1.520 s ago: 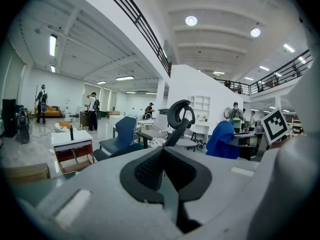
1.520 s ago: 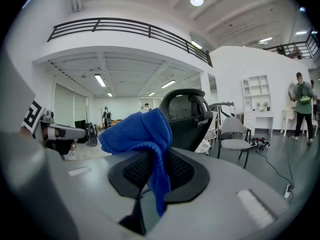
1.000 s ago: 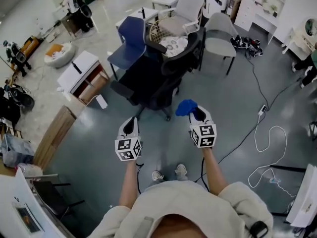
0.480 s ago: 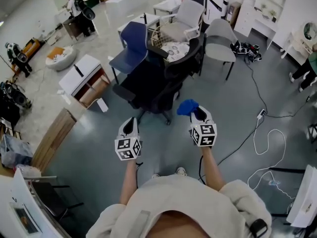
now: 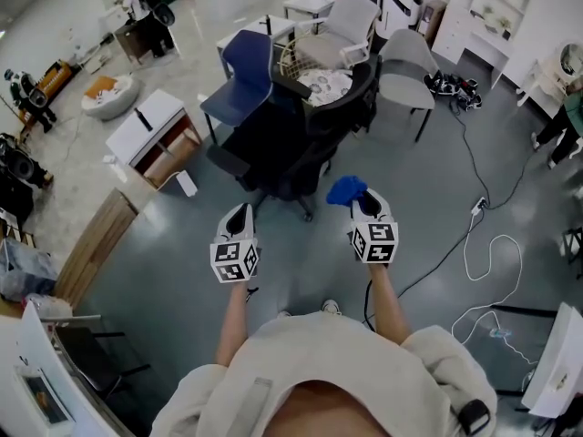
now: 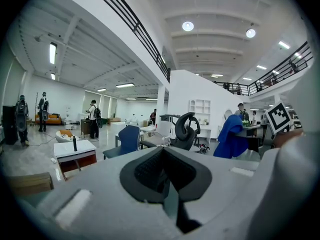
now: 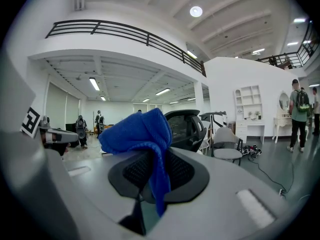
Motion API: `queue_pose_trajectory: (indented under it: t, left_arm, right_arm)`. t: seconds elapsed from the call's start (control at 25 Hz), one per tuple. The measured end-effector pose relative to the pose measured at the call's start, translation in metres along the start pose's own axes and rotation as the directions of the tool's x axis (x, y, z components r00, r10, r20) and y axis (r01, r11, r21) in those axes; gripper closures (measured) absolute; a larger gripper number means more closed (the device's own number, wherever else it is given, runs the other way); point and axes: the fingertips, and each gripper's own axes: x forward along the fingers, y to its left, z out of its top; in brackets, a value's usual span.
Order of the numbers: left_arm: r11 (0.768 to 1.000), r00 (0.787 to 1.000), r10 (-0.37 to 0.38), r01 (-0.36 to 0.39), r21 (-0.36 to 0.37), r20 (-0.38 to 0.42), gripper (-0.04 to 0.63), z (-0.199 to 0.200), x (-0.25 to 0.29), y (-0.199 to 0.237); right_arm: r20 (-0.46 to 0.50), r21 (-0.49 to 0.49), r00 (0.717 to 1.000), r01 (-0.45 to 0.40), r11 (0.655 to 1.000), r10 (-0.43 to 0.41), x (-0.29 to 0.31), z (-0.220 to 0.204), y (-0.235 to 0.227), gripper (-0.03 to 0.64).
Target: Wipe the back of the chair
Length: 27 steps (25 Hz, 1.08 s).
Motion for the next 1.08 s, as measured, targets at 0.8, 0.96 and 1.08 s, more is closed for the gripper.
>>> queue_pose_trajectory:
  t: [0.8,0.96,1.08]
  left_arm:
    - [1.000,1.000,-0.019,0.019,0.005,-0.010,0.591,0.001,0.001,0.003]
    - [1.000,1.000,-0.023,0.023,0.007,-0.011,0.591,0.002,-0.002,0.004]
    - [1.000,1.000,-0.022,0.022,0.009,-0.014,0.591,0.002,-0.003,0.003]
  right_arm:
    - [-0.013,-0.022,1.000,-0.007,1.000,0.007,0.002,-0.001,0.014,0.551]
    - [-0.021,-0.018,1.000,-0.010,1.000,0.009,0.000,-0.003,0.017,0.551]
    - [-0.027,-0.008,1.000,-0.016,1.000,0.016,0.000,-0.005,0.020,0.551]
